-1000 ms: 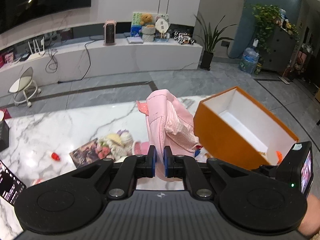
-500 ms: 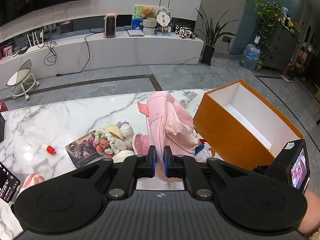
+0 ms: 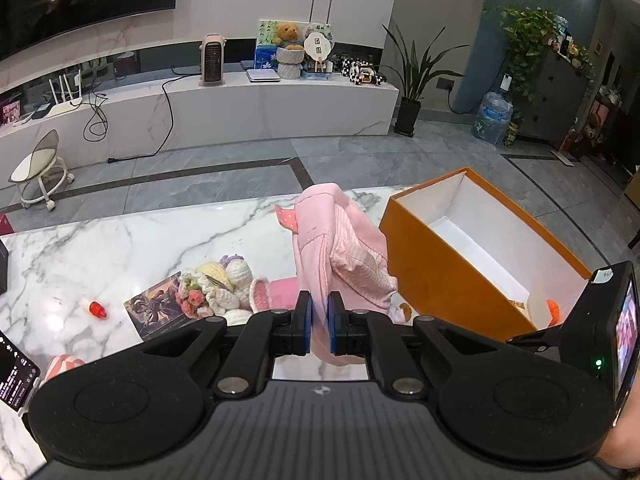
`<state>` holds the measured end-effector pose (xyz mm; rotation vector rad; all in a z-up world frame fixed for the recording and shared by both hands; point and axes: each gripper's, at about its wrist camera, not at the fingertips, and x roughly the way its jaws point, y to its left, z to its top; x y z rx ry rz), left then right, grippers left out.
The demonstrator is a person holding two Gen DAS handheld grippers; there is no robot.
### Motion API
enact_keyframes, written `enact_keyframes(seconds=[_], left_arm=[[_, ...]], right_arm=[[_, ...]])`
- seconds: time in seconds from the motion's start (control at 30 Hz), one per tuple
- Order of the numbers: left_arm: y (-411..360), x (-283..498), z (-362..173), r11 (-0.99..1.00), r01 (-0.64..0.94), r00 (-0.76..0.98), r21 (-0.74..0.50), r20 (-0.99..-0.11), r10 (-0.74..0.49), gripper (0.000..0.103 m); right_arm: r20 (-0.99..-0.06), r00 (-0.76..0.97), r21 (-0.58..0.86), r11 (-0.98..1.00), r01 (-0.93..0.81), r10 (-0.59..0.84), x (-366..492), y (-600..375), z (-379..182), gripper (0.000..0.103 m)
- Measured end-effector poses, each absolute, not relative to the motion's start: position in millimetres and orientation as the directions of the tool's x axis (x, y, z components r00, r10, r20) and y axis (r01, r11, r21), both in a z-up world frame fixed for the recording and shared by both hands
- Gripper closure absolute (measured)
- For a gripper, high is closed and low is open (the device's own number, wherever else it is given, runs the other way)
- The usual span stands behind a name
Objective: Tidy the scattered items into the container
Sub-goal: 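Hold the pink backpack over the orange box while the right gripper carries the pompom there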
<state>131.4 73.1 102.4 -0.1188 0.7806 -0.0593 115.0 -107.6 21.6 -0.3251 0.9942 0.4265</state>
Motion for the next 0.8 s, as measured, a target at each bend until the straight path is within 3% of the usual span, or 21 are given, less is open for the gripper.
enact_keyframes(seconds=[0.1,0.17,0.23,0.27,0.5,0.6,0.8], left_arm=[[72,129,102,0.992,0.012,0.709,-0.126,-0.698,-0.097,0.094],[72,128,102,0.992,0.011,0.708,-0.124,-0.700,-0.095,0.094],[73,128,102,0.992,0.009,0.707,-0.123,-0.701,-0.093,0.094],[74,128,102,0.992,0.007,0.707,-0.122,-0.701,-0.091,0.094],[80,131,100,0.992,-0.008,0.705,-0.124,-0.705,-0.082,0.094],[82,133,98,0.992,-0.012,0.701,-0.126,-0.708,-0.082,0.094],[84,135,93,0.991,-0.017,0.693,-0.131,-0.716,-0.083,0.094]], right_arm=[[-0.856,0.472,-0.046,0.878,-0.477,0.212,115,-113,19,0.101],[-0.845,0.482,-0.017,0.889,-0.458,0.232,118,-118,18,0.091],[-0.840,0.486,0.004,0.898,-0.440,0.242,122,-121,14,0.037],[-0.838,0.484,0.016,0.899,-0.437,0.250,124,-122,12,0.034],[-0.876,0.428,-0.018,0.872,-0.489,0.221,133,-107,-17,0.034],[-0.893,0.406,-0.041,0.863,-0.503,0.193,136,-101,-30,0.050],[-0.901,0.395,-0.060,0.852,-0.520,0.177,137,-98,-32,0.057]])
